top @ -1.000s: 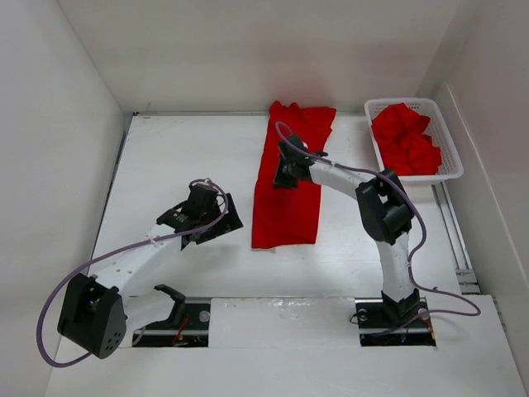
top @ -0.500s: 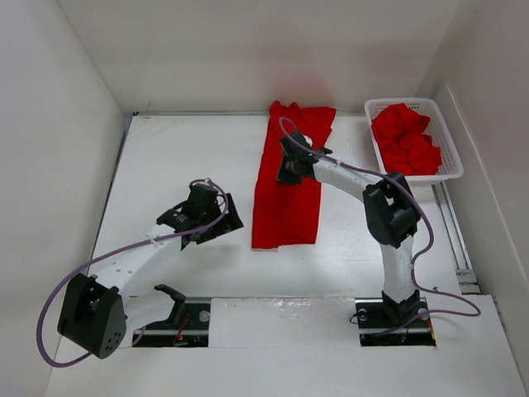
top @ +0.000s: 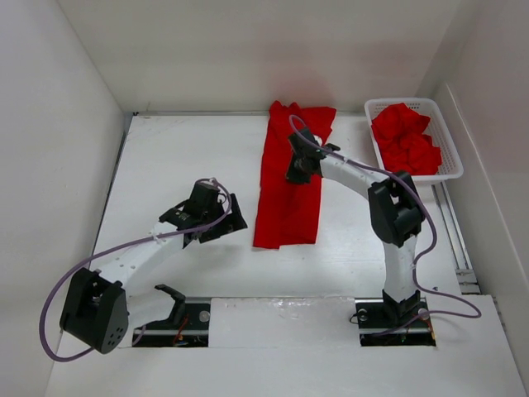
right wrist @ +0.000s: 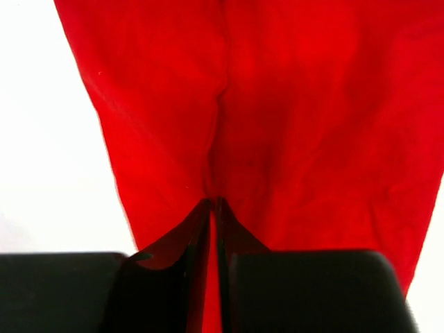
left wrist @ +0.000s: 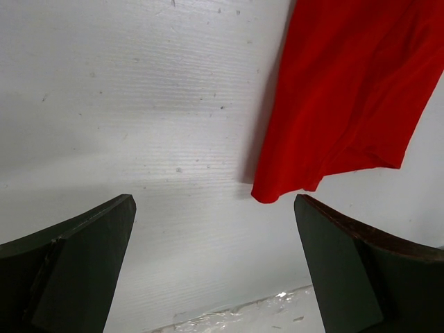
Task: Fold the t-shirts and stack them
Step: Rotate the tshirt 90 degrees, then grab the bottom of the folded rectangular tshirt with both arms
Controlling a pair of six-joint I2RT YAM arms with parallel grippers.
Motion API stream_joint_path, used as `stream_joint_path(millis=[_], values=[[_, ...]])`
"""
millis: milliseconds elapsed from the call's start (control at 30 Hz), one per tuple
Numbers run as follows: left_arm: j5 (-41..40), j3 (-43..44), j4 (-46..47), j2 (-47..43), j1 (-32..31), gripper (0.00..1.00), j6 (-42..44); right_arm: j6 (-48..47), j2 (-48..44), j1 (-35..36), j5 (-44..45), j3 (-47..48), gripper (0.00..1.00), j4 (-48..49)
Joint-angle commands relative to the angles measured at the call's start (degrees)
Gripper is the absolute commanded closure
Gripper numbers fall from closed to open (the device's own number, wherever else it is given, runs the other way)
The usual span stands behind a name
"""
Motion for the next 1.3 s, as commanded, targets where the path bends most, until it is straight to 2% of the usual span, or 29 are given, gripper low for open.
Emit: stream_joint_path(millis=[0, 67, 100, 200, 300, 333, 400, 533, 667, 700, 800, 867, 1067, 1133, 1267], values=[[1.83, 0.63, 1.88, -0.04, 0.17, 0.00, 1.65, 0.03, 1.27, 0.02, 0.48, 2.73, 0.85, -1.51], [2.36, 1.16, 2.41, 0.48, 0.17, 0.00, 1.65, -0.58, 1.27, 0.02, -0.04, 2.73, 0.72, -1.51], [2.37, 1.16, 2.41, 0.49, 0.17, 0.00, 2.17, -0.59, 1.27, 0.02, -0.04, 2.73, 0.61, -1.51], [1.50, 1.16, 3.47, 2.15, -1.93, 0.00, 2.18, -0.59, -0.92, 0.02, -0.05, 2.73, 0.51, -1.51], [-3.95, 3.96, 3.47, 5.75, -7.28, 0.00, 1.56, -1.20, -3.91, 0.64, 1.10, 0.73, 0.39, -1.51], [-5.35, 4.93, 2.77, 6.98, -8.60, 0.00, 0.96, -1.20, -6.53, 0.64, 1.10, -0.16, 0.24, -1.51], [-7.56, 7.22, 2.24, 10.23, -10.28, 0.00, 0.25, -1.20, -9.70, 1.16, 2.32, -3.92, 0.00, -0.99], [-6.86, 7.22, 5.22, 12.08, -10.29, 0.00, 0.25, 1.69, -18.58, 1.16, 2.86, -13.94, 0.00, 0.76], [-6.33, 6.52, 7.85, 12.09, -10.29, 0.06, 0.25, 4.33, -26.14, 2.48, 2.86, -23.97, 0.00, 1.48], [-6.33, 5.83, 8.73, 12.61, -10.29, 0.06, 0.25, 5.38, -26.68, 2.48, 2.86, -25.46, 0.00, 1.48], [-5.72, 5.12, 9.53, 13.75, -10.29, 0.15, 0.25, 8.18, -27.21, 5.20, 2.86, -29.69, 0.00, 0.43], [-5.11, 3.89, 10.93, 14.37, -10.29, 0.23, 0.25, 10.47, -27.21, 6.35, 3.56, -31.88, 0.04, 0.43], [-3.26, 1.42, 14.80, 16.13, -10.81, 0.31, 0.77, 13.30, -27.21, 8.37, 1.89, -35.14, 0.13, 1.57], [-2.73, 1.42, 15.33, 16.83, -11.34, 0.38, 0.77, 13.91, -27.74, 8.37, 1.89, -35.94, 0.16, 1.57], [-6.60, 2.82, 14.63, 17.98, -15.55, 0.38, 0.25, 14.44, -28.87, 8.37, 2.42, -38.05, 0.19, 1.57]])
